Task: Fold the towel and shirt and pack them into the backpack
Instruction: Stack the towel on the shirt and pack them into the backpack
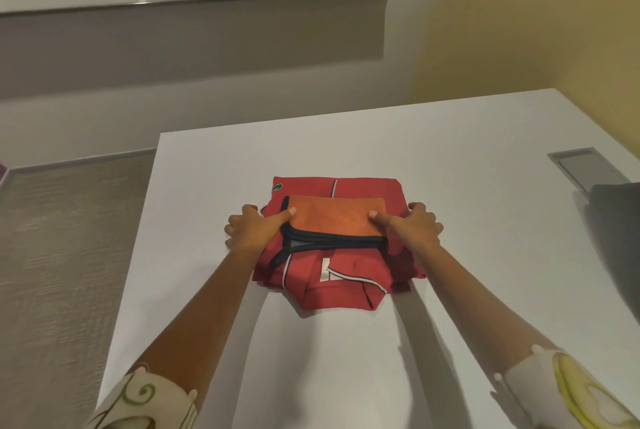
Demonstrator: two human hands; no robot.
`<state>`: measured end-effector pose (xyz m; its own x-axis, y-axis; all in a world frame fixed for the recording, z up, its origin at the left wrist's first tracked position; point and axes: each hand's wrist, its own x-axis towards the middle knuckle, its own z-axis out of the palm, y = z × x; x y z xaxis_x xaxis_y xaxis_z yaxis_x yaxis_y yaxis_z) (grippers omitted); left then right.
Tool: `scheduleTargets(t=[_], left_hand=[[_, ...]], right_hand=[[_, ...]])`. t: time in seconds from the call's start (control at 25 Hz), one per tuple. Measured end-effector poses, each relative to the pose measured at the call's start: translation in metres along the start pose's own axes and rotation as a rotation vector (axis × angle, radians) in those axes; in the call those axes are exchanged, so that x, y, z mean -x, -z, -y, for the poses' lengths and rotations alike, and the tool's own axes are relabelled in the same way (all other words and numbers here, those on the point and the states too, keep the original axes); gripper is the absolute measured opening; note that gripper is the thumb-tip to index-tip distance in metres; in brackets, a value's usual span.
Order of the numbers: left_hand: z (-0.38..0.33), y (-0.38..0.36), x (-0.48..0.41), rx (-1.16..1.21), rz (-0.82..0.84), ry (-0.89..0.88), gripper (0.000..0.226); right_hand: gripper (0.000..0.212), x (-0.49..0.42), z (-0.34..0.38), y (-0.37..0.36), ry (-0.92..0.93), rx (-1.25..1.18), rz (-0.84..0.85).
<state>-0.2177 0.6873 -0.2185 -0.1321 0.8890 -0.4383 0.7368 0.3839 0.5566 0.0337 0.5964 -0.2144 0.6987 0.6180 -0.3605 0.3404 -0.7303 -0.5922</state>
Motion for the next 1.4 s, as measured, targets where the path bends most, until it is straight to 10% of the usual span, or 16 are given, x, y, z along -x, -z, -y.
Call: scheduleTargets(t=[0.44,1.4], left_hand=[[0.018,-0.002,0.008,0.24,0.207,0.042,0.043],[0.135,0.088,0.068,0.119,0.11,0.239,0.065]], right_hand=[[0.073,0.013,-0.006,-0.025,-0.018,-0.088,0.155],[0.091,0.136,0.014,-0.089,0.099,0.099,0.291]])
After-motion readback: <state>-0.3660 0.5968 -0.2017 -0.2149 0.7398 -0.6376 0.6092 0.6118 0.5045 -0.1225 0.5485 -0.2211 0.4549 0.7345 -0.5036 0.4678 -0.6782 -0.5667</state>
